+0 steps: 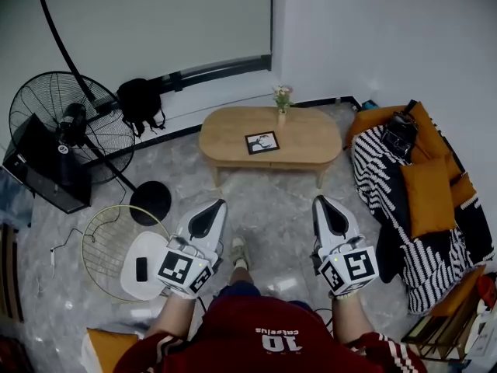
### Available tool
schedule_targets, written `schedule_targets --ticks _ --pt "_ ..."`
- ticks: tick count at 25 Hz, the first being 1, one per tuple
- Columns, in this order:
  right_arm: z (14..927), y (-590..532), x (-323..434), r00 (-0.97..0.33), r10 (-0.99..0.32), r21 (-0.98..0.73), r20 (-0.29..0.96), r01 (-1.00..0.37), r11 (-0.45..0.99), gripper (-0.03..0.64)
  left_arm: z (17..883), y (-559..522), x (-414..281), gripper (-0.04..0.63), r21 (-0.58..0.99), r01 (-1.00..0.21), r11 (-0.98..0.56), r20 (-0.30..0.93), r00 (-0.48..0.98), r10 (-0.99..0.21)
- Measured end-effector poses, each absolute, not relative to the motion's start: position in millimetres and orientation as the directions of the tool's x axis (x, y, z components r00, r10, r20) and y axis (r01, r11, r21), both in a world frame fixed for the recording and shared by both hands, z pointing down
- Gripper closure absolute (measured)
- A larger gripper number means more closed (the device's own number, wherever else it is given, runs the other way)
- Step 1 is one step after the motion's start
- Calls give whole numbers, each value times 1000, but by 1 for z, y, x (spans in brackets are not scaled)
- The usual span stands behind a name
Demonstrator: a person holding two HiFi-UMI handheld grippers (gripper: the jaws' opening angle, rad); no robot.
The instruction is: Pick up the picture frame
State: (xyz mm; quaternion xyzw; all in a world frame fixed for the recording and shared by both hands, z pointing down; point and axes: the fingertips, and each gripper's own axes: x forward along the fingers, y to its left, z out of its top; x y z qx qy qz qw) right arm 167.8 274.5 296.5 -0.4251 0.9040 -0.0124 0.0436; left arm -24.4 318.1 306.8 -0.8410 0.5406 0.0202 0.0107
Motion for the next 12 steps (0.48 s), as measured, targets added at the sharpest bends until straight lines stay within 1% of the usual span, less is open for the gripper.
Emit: schedule_targets --ticks 12 --pt "305 215 156 -629 -777 -47 -29 -775 630 621 322 247 -36 592 61 -903 -425 -33 424 -905"
